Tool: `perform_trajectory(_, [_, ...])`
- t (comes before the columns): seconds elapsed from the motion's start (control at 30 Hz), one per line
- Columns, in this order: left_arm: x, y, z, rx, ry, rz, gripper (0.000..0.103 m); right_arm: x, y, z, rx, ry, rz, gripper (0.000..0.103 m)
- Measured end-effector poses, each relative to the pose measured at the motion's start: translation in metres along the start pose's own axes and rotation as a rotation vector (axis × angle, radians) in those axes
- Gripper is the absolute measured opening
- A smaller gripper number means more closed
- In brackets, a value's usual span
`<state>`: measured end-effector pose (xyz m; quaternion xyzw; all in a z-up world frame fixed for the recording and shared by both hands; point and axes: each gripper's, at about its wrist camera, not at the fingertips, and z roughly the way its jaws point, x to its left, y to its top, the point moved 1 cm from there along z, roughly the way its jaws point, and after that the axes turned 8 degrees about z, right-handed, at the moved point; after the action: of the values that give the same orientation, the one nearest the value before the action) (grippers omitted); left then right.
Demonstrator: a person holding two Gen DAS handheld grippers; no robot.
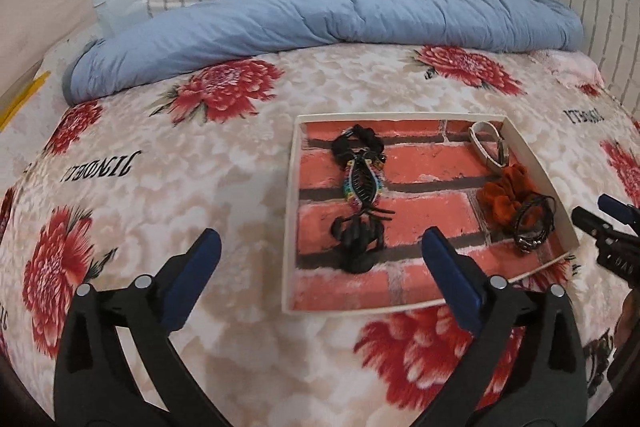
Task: Organize jewelry
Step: 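Open both tools to drop the claw clip and cord bracelet into the tray, then move the left tool to the brown teardrop pendant while the right tool reaches the wooden bead bracelet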
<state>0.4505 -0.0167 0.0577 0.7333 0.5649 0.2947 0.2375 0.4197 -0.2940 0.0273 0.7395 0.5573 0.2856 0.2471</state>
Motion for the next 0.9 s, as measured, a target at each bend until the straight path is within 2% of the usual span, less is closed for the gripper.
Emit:
perform_trajectory(0.13, [0.012, -0.012, -0.018, -0.006, 0.014, -0.013, 0.098, -0.013, -0.002, -0.02, -0.018, -0.012, 0.023, 0.078])
perform_trajectory(0.53, [0.027, -0.041, -0.083, -0.049, 0.027, -0.057, 0.098, -0.041, -0.027, -0.071, -0.038, -0.022, 0.052, 0.08])
perform_trajectory(0.73, [0.014, -0.058, -0.105, -0.051, 0.025, -0.074, 0.098, -0.058, -0.045, -0.087, -0.04, -0.038, 0.061, 0.08])
perform_trajectory(0.9, [-0.014, -0.077, -0.116, -0.049, 0.018, -0.048, 0.098, -0.069, -0.063, -0.099, -0.04, -0.046, 0.061, 0.08])
